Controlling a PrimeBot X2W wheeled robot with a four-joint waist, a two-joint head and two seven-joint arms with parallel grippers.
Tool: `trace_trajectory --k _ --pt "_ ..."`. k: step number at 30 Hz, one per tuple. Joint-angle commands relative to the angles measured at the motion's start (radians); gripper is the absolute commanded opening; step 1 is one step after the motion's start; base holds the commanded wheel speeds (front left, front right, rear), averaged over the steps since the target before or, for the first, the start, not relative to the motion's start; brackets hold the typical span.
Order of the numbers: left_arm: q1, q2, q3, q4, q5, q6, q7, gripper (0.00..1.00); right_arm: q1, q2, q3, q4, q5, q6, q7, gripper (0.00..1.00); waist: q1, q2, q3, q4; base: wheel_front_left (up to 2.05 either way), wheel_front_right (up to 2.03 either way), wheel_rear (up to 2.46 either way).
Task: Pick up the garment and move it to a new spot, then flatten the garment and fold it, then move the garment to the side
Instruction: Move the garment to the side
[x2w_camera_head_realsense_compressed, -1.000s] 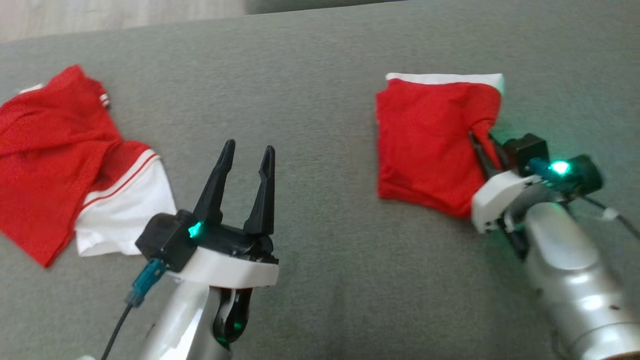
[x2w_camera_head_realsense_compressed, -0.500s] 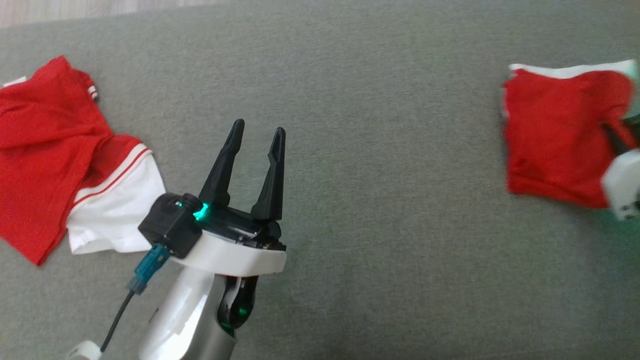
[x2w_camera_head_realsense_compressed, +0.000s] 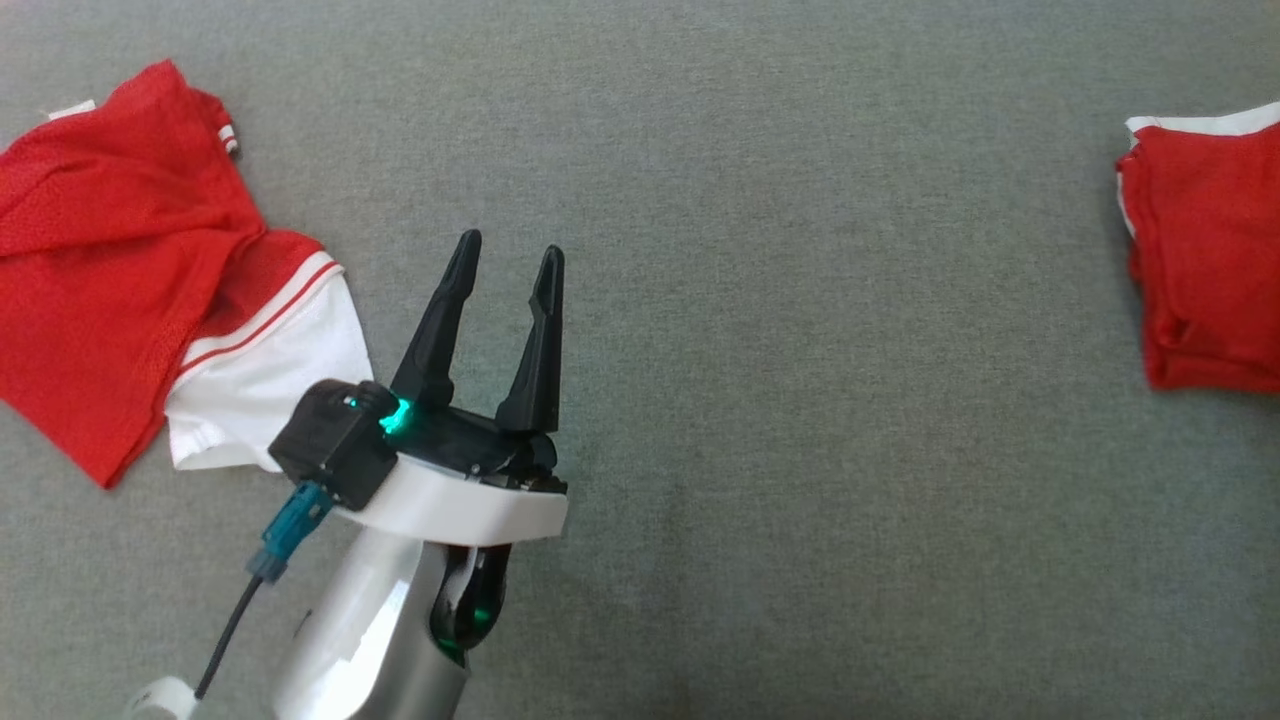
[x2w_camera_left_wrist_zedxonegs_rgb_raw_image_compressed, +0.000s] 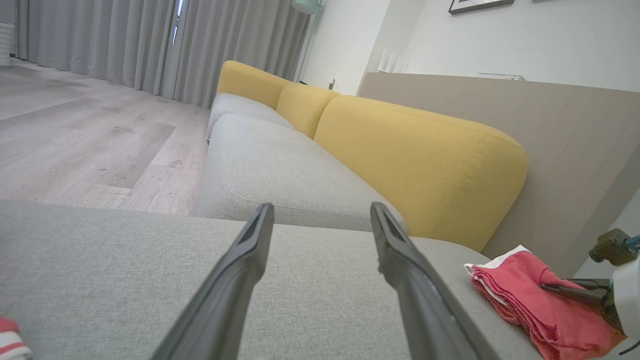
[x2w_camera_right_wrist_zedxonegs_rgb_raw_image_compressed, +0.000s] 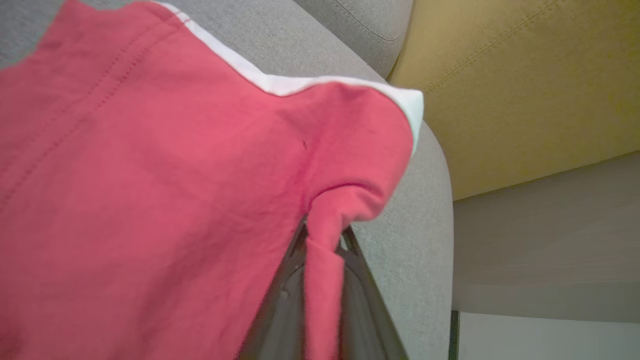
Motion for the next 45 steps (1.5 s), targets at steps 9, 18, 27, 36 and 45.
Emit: trace_trajectory --k 9,18,27,36,45 --pt "-0.034 0.004 0.044 -0.035 0.006 -0.001 -0.005 1.00 -0.058 -0.050 -0.042 0.067 -0.030 0.007 -0.021 1.00 -0.0001 0.0000 -0.004 0.000 0.00 0.00 0.00" --pt "-0.010 0.004 0.081 -0.029 0.009 -0.001 -0.005 1.00 -0.111 0.053 -0.177 0.080 -0.050 0.007 -0.132 1.00 -0.0001 0.0000 -0.073 -0.034 0.00 0.00 0.00" --pt "0.059 0.004 0.156 -0.038 0.020 0.000 -0.005 1.00 -0.102 0.278 -0.337 -0.094 -0.064 0.007 -0.192 1.00 -0.0001 0.0000 -0.180 -0.070 0.00 0.00 0.00" --pt "0.128 0.004 0.193 -0.049 0.025 -0.002 -0.005 1.00 0.069 0.504 -0.500 -0.363 -0.048 0.007 -0.195 1.00 -0.0001 0.0000 -0.245 -0.081 0.00 0.00 0.00" --pt "0.189 0.004 0.187 -0.038 0.020 -0.004 -0.005 1.00 0.408 0.687 -0.596 -0.584 -0.106 0.007 -0.208 1.00 -0.0001 0.0000 -0.272 -0.079 0.00 0.00 0.00"
